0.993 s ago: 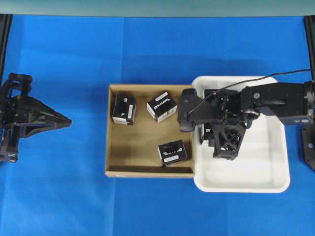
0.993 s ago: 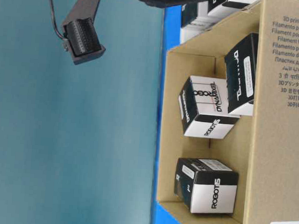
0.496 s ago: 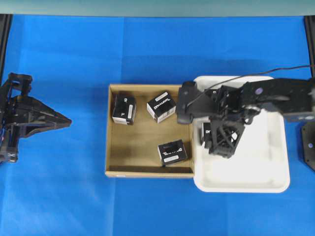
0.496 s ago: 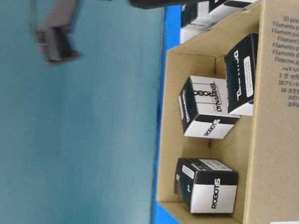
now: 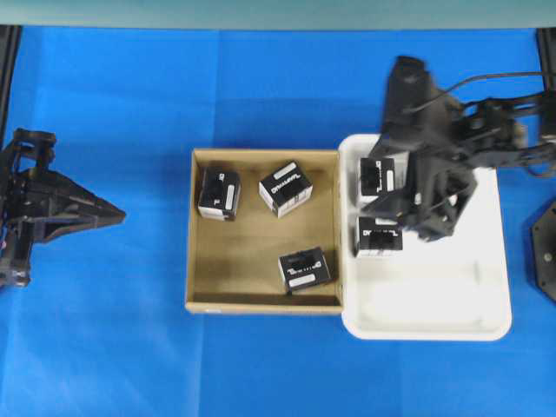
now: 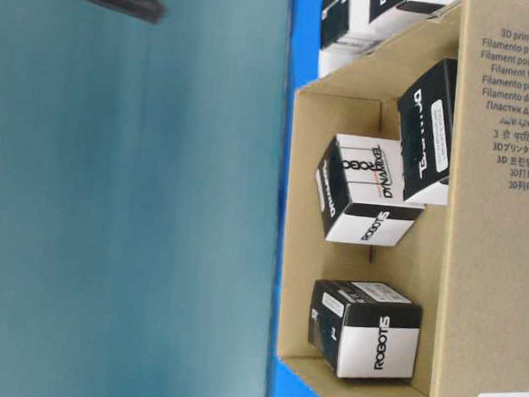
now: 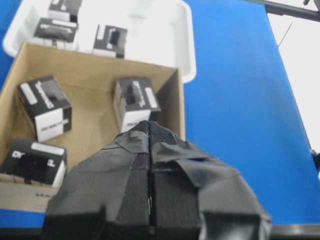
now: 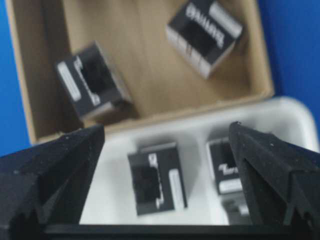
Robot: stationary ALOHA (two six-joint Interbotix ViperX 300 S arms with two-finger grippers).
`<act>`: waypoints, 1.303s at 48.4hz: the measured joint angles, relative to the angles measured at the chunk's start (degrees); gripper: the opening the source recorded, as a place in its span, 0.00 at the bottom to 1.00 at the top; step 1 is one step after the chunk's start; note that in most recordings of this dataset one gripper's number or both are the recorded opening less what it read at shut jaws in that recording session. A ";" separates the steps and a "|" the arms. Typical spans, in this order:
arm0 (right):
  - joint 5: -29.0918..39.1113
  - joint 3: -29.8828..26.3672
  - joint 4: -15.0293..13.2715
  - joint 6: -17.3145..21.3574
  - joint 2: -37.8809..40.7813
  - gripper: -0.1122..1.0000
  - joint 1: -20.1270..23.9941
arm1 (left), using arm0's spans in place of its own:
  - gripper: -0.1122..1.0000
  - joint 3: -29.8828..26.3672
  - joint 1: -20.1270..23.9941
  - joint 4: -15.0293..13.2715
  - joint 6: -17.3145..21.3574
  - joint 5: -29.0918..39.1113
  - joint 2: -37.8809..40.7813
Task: Pick a box that is randomly placed inside the cardboard box.
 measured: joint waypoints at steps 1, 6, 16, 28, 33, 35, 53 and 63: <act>-0.97 0.44 0.09 0.00 -0.62 0.99 0.00 | 0.04 0.00 0.00 -0.09 0.18 0.00 0.00; -6.06 2.64 0.09 0.00 -3.78 0.99 -0.18 | 0.04 0.00 0.00 -0.09 0.35 0.00 -0.62; -12.83 6.68 0.09 0.00 -9.76 0.99 0.70 | 0.04 0.09 0.00 -0.09 0.44 -0.09 -1.76; -14.06 9.14 0.00 0.00 -15.56 0.99 2.72 | 0.04 0.00 0.00 -0.09 0.26 0.00 -2.37; -14.24 10.02 0.09 -0.35 -18.37 0.98 3.16 | 0.04 0.00 0.00 -0.09 0.26 -0.09 -2.46; -14.24 10.28 0.00 -0.35 -19.51 0.99 3.25 | 0.04 0.00 0.00 -0.09 0.26 -0.09 -2.55; -16.00 15.12 -0.09 -0.09 -30.59 0.98 3.34 | 0.04 0.00 -0.18 -0.09 0.62 -4.92 -3.78; -16.88 17.84 -0.09 0.18 -34.80 0.98 3.25 | 0.04 -0.26 -0.18 -0.09 0.79 -5.27 -4.66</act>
